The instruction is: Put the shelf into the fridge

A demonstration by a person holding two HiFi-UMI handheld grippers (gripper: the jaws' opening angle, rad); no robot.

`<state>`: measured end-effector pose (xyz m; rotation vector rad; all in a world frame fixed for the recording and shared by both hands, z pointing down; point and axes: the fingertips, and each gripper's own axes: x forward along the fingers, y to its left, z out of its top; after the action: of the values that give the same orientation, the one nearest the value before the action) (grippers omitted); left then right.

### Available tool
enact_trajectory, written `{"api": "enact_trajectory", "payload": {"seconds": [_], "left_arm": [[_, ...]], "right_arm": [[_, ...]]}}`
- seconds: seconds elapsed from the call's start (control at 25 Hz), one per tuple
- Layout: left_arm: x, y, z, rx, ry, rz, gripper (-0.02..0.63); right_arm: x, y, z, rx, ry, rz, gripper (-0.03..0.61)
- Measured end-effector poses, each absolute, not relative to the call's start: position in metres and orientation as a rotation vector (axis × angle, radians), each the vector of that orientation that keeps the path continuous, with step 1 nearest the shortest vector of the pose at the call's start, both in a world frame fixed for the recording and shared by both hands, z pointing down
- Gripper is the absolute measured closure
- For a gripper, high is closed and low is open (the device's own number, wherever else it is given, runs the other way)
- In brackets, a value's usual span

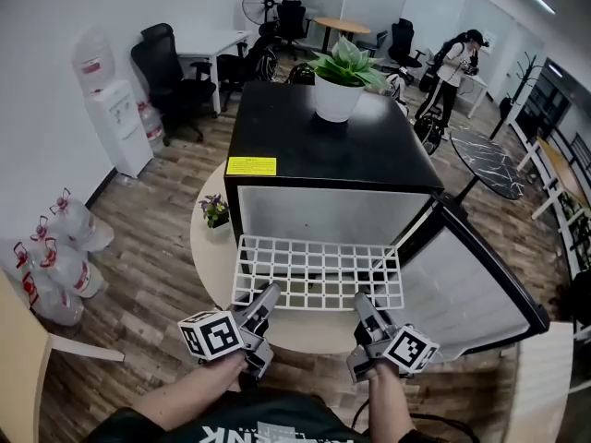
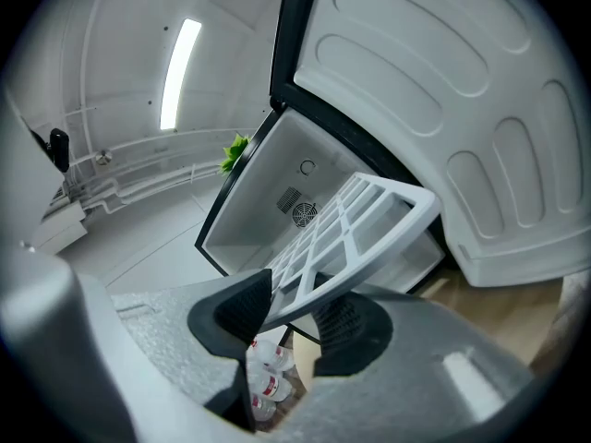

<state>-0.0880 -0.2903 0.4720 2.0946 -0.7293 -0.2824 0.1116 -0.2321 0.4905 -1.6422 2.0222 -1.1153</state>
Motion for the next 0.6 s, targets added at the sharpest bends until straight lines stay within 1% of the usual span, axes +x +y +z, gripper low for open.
{"api": "enact_trajectory", "payload": {"seconds": [0.2,0.36,0.4,0.6], "left_arm": [[-0.086,-0.299,0.484,2.095,-0.655,-0.257,0.532],[-0.085,-0.301,0.487,2.07,-0.616,-0.24,0.532],[-0.086,-0.3,0.489,2.066,-0.616,-0.237,0.532],[-0.085,-0.3,0.495,2.053,-0.641,-0.241,0.532]], "right_arm": [[0.113,-0.231,0.499,-1.736,1.974,-1.114,0.448],[0.08,-0.244,0.476,-1.402,1.867,-1.142,0.449],[0.079,-0.243,0.477,-1.397,1.867,-1.144,0.448],[0.113,-0.232,0.504,-1.746,1.98,-1.139,0.448]]}}
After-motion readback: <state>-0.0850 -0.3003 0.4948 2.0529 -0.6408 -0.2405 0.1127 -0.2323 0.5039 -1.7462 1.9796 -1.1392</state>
